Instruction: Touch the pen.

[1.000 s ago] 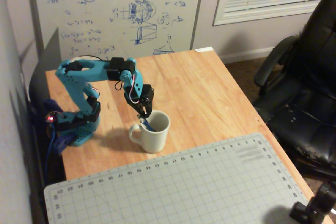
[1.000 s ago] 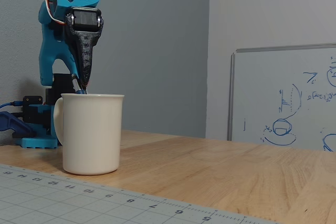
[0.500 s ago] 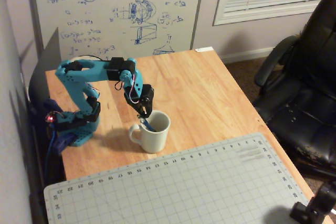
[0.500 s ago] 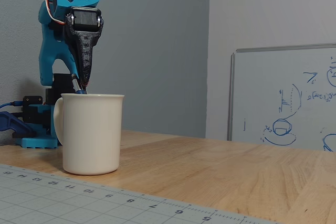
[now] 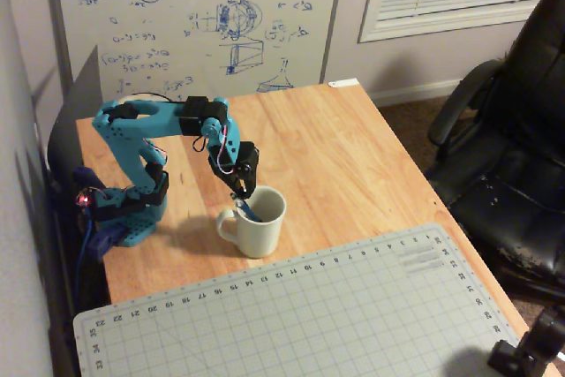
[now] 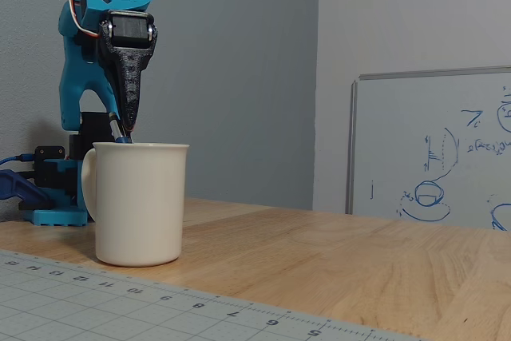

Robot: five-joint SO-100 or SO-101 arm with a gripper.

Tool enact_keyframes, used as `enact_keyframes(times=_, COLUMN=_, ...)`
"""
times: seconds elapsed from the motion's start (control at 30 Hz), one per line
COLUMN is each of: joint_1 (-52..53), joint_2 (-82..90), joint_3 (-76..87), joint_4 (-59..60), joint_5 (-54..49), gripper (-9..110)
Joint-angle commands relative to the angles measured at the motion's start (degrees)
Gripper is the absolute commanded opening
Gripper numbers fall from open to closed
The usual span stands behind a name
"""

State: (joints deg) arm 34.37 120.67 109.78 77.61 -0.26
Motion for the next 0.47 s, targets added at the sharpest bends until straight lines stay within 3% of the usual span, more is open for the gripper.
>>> enact_keyframes(times=0.0, joint_1=0.62, joint_2=1.23, joint_3=-1.85, joint_4=0.09, joint_5=-0.53, gripper=1)
enact_keyframes(times=0.43, joint_1=0.00, joint_2=1.23, joint_3=-1.85, joint_4=0.09, joint_5=-0.53, gripper=1)
